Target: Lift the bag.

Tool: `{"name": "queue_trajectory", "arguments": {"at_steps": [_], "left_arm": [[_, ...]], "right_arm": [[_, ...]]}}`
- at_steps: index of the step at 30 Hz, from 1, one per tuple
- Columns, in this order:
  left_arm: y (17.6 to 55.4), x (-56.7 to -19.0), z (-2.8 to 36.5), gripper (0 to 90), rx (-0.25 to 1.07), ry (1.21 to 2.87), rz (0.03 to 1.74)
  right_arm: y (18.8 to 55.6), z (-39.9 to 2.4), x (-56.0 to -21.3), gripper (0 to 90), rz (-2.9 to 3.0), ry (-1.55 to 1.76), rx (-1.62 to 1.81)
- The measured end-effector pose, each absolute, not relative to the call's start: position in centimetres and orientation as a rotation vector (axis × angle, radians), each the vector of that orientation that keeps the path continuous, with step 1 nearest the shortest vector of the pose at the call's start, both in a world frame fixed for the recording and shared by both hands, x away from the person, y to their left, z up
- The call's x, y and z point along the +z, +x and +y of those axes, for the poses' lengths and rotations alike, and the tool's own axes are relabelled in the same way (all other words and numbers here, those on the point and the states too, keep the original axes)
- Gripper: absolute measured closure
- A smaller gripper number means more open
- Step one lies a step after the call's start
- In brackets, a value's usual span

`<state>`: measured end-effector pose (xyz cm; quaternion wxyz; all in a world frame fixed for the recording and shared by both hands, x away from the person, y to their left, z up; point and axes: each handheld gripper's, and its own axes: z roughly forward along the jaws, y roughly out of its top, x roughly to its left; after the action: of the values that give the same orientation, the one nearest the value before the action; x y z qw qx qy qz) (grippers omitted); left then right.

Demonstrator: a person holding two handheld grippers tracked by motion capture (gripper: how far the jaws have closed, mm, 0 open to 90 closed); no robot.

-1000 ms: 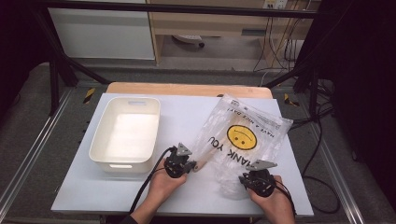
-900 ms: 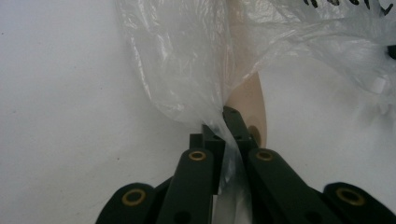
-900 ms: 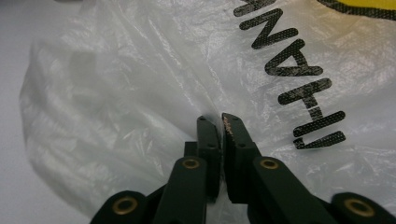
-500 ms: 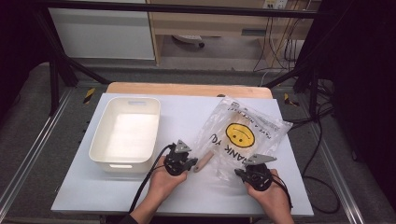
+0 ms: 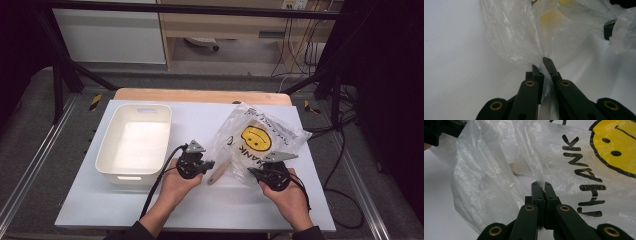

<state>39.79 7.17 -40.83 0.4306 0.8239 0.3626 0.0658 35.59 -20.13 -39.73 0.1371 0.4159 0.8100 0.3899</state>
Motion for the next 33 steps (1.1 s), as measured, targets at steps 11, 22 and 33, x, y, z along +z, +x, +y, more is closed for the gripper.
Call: {"name": "queue_trajectory", "arguments": {"at_steps": [11,22,33], "left_arm": [[40.4,-39.1,7.2,90.0,0.156,2.034,0.886],[41.5,-36.7,7.5,90.0,0.161,2.01,0.877],[42.4,-34.9,7.8,90.0,0.182,2.006,0.865]], "right_arm": [[36.2,-20.1,-38.3,90.0,2.339,1.184,1.139],[36.8,-20.9,-36.0,90.0,2.306,1.166,1.16],[37.4,-21.4,-34.5,90.0,2.28,1.155,1.169]]}}
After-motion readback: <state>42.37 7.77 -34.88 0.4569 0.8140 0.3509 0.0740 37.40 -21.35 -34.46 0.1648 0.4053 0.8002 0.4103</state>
